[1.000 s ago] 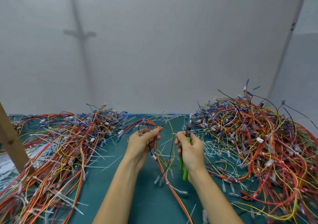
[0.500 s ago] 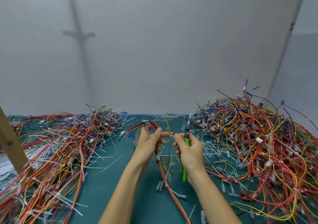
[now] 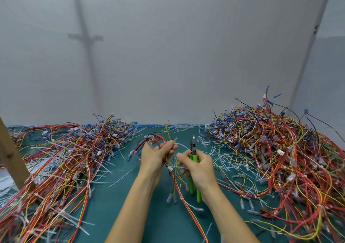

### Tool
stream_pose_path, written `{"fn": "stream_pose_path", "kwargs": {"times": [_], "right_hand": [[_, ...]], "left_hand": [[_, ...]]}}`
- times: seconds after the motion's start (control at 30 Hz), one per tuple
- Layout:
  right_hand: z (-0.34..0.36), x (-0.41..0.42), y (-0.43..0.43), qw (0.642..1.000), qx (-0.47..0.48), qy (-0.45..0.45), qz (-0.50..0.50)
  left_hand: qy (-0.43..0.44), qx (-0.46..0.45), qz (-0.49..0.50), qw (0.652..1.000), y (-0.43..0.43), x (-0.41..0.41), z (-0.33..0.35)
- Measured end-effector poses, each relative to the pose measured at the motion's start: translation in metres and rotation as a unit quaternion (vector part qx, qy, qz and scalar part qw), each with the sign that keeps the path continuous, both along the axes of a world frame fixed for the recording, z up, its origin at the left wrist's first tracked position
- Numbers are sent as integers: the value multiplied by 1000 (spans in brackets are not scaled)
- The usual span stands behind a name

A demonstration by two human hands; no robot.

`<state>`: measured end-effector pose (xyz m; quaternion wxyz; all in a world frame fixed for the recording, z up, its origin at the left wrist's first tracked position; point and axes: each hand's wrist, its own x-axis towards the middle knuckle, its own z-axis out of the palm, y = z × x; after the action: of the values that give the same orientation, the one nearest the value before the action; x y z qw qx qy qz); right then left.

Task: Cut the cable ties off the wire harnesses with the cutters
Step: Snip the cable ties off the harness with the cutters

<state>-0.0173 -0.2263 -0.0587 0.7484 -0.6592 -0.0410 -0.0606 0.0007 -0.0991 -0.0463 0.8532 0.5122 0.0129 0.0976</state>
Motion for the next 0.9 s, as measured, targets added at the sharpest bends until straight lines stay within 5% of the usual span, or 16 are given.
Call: {"fn": "stream_pose_path", "kwargs": {"times": [0.2, 0.37, 0.6, 0.9], "right_hand": [[3, -8, 3, 996, -46, -9, 71], [5, -10, 6, 997, -35, -5, 70], [3, -6, 6, 1000, -16, 15, 4], [3, -4, 3, 998, 54, 32, 19]], "left_hand": [[3, -170, 12, 985, 5, 2, 4], [-4, -222, 21, 975, 3, 2, 7], [20, -50, 34, 998, 7, 0, 2], [24, -34, 25, 999, 14, -1, 3]]}}
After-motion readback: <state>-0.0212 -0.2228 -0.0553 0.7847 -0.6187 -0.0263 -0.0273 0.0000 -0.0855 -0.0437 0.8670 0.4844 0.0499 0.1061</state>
